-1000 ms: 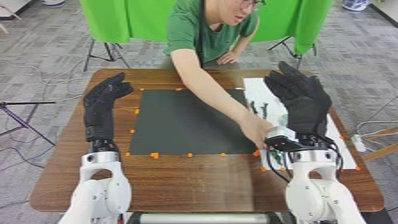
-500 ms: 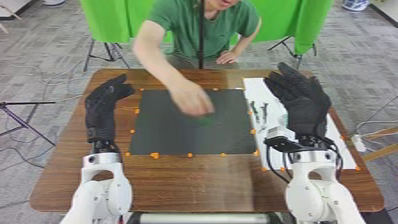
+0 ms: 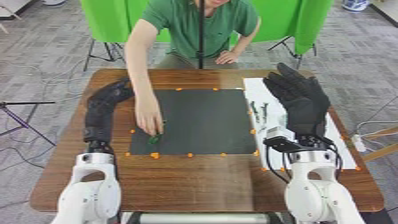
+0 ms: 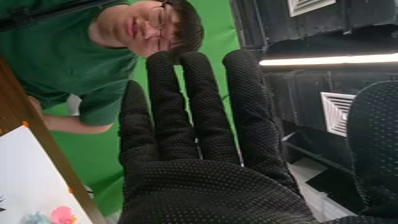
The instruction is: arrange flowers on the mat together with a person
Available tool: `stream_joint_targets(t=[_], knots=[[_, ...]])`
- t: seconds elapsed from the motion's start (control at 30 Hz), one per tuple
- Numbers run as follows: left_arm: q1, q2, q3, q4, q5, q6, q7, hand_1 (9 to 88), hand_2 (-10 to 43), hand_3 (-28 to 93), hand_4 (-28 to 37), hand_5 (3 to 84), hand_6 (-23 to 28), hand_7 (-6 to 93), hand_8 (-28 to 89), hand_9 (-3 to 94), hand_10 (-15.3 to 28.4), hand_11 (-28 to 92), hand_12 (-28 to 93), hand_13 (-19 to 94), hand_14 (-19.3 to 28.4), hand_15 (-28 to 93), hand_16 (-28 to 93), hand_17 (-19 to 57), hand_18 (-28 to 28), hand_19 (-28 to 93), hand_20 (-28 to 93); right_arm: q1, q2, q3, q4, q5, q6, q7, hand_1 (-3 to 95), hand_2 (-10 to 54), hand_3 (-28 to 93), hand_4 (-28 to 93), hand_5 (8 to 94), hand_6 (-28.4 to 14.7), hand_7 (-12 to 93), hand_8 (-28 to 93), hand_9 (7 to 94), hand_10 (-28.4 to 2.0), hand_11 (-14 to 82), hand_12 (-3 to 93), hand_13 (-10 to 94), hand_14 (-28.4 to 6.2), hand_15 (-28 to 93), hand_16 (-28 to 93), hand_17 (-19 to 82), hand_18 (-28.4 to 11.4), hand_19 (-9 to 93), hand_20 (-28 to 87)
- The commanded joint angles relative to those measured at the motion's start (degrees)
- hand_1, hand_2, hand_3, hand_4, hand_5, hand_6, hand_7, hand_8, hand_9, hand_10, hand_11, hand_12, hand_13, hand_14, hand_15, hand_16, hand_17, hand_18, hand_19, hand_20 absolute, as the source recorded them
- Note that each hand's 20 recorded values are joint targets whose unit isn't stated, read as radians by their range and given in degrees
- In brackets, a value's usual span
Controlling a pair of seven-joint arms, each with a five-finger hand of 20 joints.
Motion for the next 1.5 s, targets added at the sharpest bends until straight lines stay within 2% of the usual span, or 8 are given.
stream_joint_targets(t=[0.03, 0.4, 0.5, 0.67, 0.9, 1.07, 1.13, 1.5], knots=[[1.1, -0.43, 0.69, -0.10, 3.26, 0.30, 0.27, 29.5, -2.8, 63, -17.1, 50.2, 4.1, 16.5, -5, 49.1, 13.3, 24, 17, 38, 18.0, 32, 3, 1.9, 16.0, 21, 24, -0.6, 0.0, -0.4, -0.2, -0.4, 0.1, 0.2, 11.6, 4.0, 70, -14, 54.2, -1.5, 12, -8, 53.9, -15.8, 7.4, 19.6, 43, -15.9, 13, 28, 20, -15.7, 7, 31], [0.6, -0.09, 1.28, 0.56, 1.87, 2.97, 2.28, 29.2, -2.6, 64, -17.1, 50.5, 4.3, 16.3, -5, 49.1, 13.3, 24, 17, 38, 18.1, 31, 4, 3.2, 14.9, 20, 23, -0.5, 0.2, -0.2, -0.2, -1.1, 0.2, 0.1, 12.4, 2.7, 71, -14, 54.1, -1.4, 13, -8, 53.9, -15.7, 7.4, 19.5, 43, -15.4, 13, 28, 20, -15.5, 7, 31], [0.5, -0.03, 1.06, 0.51, 2.33, 2.50, 2.06, 29.4, -2.5, 63, -17.1, 50.7, 4.4, 16.1, -5, 49.3, 13.5, 24, 17, 38, 18.1, 31, 3, 4.0, 14.5, 19, 23, -0.2, 0.5, -0.4, 0.1, -1.3, 1.2, -0.9, 13.1, 1.4, 71, -14, 54.1, -1.4, 13, -8, 53.8, -15.7, 7.4, 19.5, 43, -15.3, 13, 28, 20, -15.5, 7, 31], [1.6, 0.16, 0.07, -0.36, 2.75, 3.11, 1.80, 29.4, -2.5, 64, -17.0, 50.8, 4.4, 16.1, -5, 49.3, 13.5, 24, 17, 38, 18.0, 31, 4, 3.9, 14.5, 20, 24, 0.5, 3.9, -2.0, -0.4, -27.0, 22.2, 0.1, 19.5, -7.4, 72, -13, 56.5, -1.5, 15, -9, 58.3, -15.3, 9.4, 19.3, 49, -14.0, 14, 27, 24, -14.7, 21, 40], [1.8, 0.38, -0.82, -0.82, 3.59, 3.29, 1.90, 30.9, -4.6, 64, -16.6, 50.7, 4.3, 16.6, -5, 49.3, 13.2, 24, 17, 38, 17.9, 32, 4, 3.3, 14.8, 20, 24, -1.2, 9.8, 3.7, -3.6, -58.6, 29.8, 19.3, 23.4, -9.5, 70, -22, 58.4, -1.2, 18, -9, 62.4, -14.6, 13.9, 20.1, 57, -12.8, 17, 27, 23, -16.4, 43, 46], [1.7, 0.75, -1.21, -0.99, 4.05, 2.77, 1.42, 32.1, -5.7, 63, -15.7, 50.7, 4.3, 16.7, -5, 49.3, 13.1, 25, 17, 38, 17.8, 32, 4, 3.4, 14.7, 20, 24, -4.5, 11.3, 9.0, -5.2, -88.0, 19.3, 36.2, 24.1, -9.5, 67, -28, 61.5, -1.8, 20, -7, 65.5, -14.6, 21.4, 25.0, 62, -12.8, 29, 30, 23, -19.1, 56, 50], [1.7, 0.90, -1.26, -1.09, 3.97, 2.96, 1.45, 32.4, -5.9, 63, -15.5, 50.7, 4.3, 16.7, -5, 49.3, 13.0, 25, 17, 38, 17.7, 32, 4, 3.4, 14.7, 20, 24, -4.9, 12.8, 9.0, -5.0, -87.0, 17.1, 40.0, 25.3, -9.5, 68, -28, 63.0, -1.9, 21, -7, 66.9, -13.9, 23.4, 26.2, 63, -12.2, 33, 31, 23, -19.6, 59, 52], [1.5, 1.14, -1.24, -1.38, 4.30, 2.43, 1.26, 32.7, -6.0, 62, -14.8, 50.7, 4.4, 17.0, -6, 49.1, 13.0, 25, 17, 38, 17.7, 32, 3, 3.4, 14.6, 20, 24, -6.7, 17.2, 11.7, -1.0, -88.8, 1.6, 44.6, 36.3, -9.5, 67, -28, 72.0, 1.2, 25, -7, 76.7, -10.8, 27.8, 27.6, 73, -9.6, 40, 33, 30, -20.8, 66, 54]])
